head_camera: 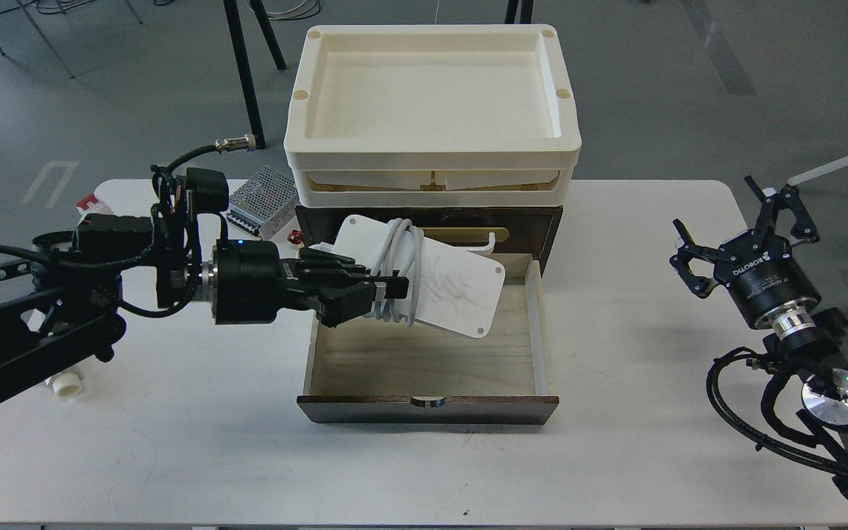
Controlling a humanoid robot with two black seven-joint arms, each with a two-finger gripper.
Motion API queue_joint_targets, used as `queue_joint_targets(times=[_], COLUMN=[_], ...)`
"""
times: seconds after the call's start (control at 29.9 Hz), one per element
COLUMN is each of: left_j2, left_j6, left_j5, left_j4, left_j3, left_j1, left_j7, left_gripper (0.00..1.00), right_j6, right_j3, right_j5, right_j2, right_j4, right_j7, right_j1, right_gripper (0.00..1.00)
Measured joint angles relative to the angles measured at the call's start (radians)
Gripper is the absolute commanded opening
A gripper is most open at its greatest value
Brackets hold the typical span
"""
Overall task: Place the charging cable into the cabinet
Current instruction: 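Lower the held charger down into the open wooden drawer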
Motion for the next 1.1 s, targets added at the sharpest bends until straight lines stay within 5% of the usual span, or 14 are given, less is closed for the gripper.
queue_joint_targets(times=[1.1], left_j2=[-0.401], left_j6=[0.056], left_j5=[0.090], left_j4=[0.456], left_j3=[0.008], left_j1=[0.119], left_j7=[0.000], left_gripper=[0.14], right_j6=[0.000], right_j3=[0.000], right_j5=[0.000], right_j2=[0.000], right_j4=[0.000], right_j7=[0.000], right_j1=[0.002], right_gripper=[0.99])
